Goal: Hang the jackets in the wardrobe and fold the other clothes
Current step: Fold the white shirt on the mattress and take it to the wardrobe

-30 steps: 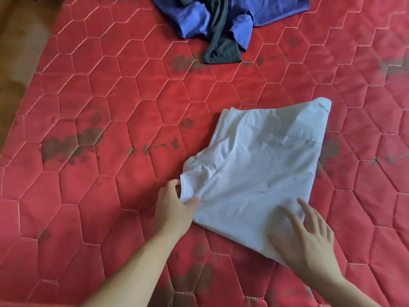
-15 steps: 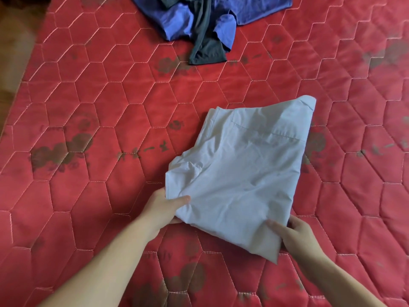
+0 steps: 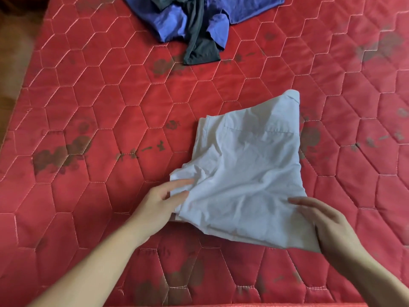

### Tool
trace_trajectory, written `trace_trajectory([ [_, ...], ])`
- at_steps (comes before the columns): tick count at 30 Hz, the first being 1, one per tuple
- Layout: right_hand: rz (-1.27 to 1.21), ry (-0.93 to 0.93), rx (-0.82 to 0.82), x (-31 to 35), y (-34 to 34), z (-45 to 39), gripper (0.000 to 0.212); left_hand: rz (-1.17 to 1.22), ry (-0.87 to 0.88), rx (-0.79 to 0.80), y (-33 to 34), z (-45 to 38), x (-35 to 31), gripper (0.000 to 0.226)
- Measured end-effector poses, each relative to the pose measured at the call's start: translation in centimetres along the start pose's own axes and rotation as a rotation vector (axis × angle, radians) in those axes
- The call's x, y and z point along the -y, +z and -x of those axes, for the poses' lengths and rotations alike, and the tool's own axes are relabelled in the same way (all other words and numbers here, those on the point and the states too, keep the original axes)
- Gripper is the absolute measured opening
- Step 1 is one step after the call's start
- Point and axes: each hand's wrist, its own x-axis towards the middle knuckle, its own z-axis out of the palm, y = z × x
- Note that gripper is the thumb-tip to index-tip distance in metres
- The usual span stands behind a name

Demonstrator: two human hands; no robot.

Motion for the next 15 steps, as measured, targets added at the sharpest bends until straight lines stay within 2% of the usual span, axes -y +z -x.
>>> trace_trajectory([
  [2,-0.368,0.202,0.188,0.4,-1.1,-0.4,0.04,0.173,-0.102,0.162,-0.5,0.5,-1.0,0.041],
  [3,-0.477,0.269,0.262,0.7,-1.5,-0.3,0.051,0.246,-0.144,0.229,-0.9,0.6,-1.2,0.05],
  [4,-0.478,0.273,0.319,0.7,-2.1,-0.4,0.059,0.274,-0.174,0.291,-1.2,0.8,-1.4,0.062],
  [5,-0.4,0.249,0.343,0.9,-2.2,-0.4,0.06,0.222,-0.168,0.346,-1.4,1.0,-1.6,0.071],
  [6,-0.252,0.181,0.344,0.8,-2.4,-0.6,0.059,0.054,-0.108,0.362,-1.5,1.0,-1.5,0.078],
  [8,0.119,-0.019,0.295,0.6,-2.3,-0.6,0.058,-0.478,0.108,0.322,-1.3,0.7,-0.9,0.087],
  [10,0.451,-0.219,0.212,0.0,-2.1,-0.7,0.059,-0.926,0.228,0.287,-0.5,0.8,-0.7,0.087],
  [13,0.891,-0.468,0.06,-0.8,-1.5,-1.1,0.061,-1.219,0.53,0.146,0.5,0.6,0.6,0.096],
  [15,1.006,-0.63,-0.029,-1.5,-2.0,-1.9,0.062,-1.248,0.692,0.024,0.1,-0.3,2.1,0.101],
])
